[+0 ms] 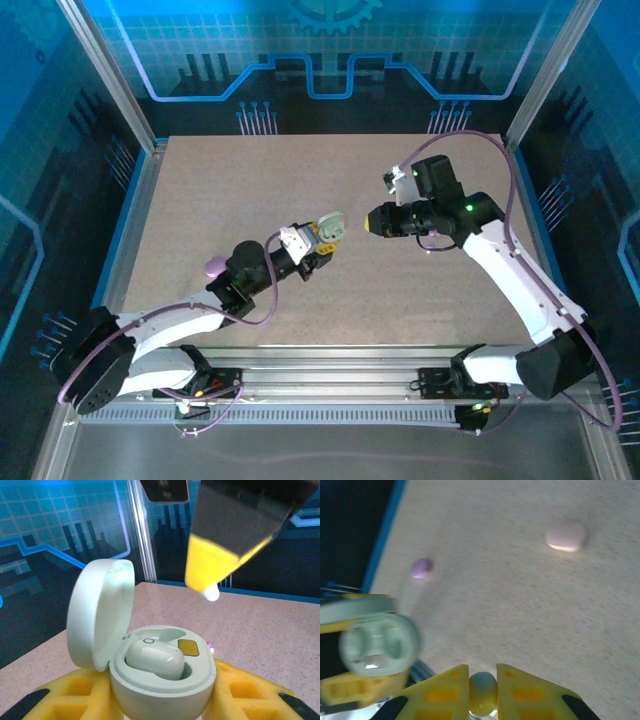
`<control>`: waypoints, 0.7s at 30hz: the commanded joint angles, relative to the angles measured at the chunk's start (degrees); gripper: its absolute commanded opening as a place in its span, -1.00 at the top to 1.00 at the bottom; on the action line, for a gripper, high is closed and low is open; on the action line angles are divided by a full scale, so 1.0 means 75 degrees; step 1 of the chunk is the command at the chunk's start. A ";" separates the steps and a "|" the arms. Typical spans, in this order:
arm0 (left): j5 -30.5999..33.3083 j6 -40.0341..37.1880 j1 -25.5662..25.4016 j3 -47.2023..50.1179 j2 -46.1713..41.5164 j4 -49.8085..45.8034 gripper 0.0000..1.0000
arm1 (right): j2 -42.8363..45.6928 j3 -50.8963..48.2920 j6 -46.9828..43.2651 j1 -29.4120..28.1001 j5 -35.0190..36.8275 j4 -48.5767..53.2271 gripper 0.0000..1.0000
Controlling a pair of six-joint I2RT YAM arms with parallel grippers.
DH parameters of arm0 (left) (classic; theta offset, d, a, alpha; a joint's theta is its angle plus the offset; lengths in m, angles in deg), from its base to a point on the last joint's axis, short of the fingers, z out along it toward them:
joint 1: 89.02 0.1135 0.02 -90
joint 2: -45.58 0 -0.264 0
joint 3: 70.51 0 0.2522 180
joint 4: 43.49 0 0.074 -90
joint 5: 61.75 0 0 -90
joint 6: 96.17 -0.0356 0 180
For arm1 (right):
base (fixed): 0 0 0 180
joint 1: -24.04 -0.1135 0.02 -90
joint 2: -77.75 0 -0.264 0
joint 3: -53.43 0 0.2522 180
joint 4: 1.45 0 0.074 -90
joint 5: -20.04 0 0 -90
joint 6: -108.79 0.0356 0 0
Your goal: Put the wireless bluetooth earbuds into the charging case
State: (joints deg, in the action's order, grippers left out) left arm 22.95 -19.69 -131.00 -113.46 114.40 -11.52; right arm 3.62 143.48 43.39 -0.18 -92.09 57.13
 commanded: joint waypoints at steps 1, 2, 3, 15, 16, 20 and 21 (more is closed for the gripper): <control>-0.0548 0.0040 -0.0046 -0.0314 0.0159 0.0524 0.27 | 0.0076 0.0185 0.0036 0.0078 -0.1638 -0.0557 0.66; -0.0618 0.0093 -0.0047 -0.0331 0.0196 0.0566 0.26 | 0.0060 0.0187 0.0048 0.0078 -0.1935 -0.0646 0.66; -0.0691 0.0131 -0.0041 -0.0356 0.0222 0.0605 0.26 | 0.0034 0.0201 0.0045 0.0067 -0.2136 -0.0688 0.66; -0.1089 0.0448 -0.0043 -0.0548 0.0342 0.0560 0.26 | -0.0071 -0.0013 -0.0263 0.0020 -0.2820 -0.0713 0.66; -0.1085 0.0482 -0.0041 -0.0561 0.0342 0.0558 0.27 | -0.0092 -0.0023 -0.0251 0.0026 -0.2790 -0.0706 0.66; -0.1235 0.0585 -0.0044 -0.0631 0.0340 0.0544 0.27 | -0.0181 -0.0084 -0.0184 0.0019 -0.2771 -0.0833 0.65; -0.1271 0.0586 -0.0047 -0.0631 0.0340 0.0525 0.26 | -0.0208 -0.0090 -0.0161 0.0020 -0.2751 -0.0854 0.65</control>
State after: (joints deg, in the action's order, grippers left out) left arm 15.76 -16.59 -131.00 -116.09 116.54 -9.33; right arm 2.71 143.64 42.69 -0.21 -111.17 52.04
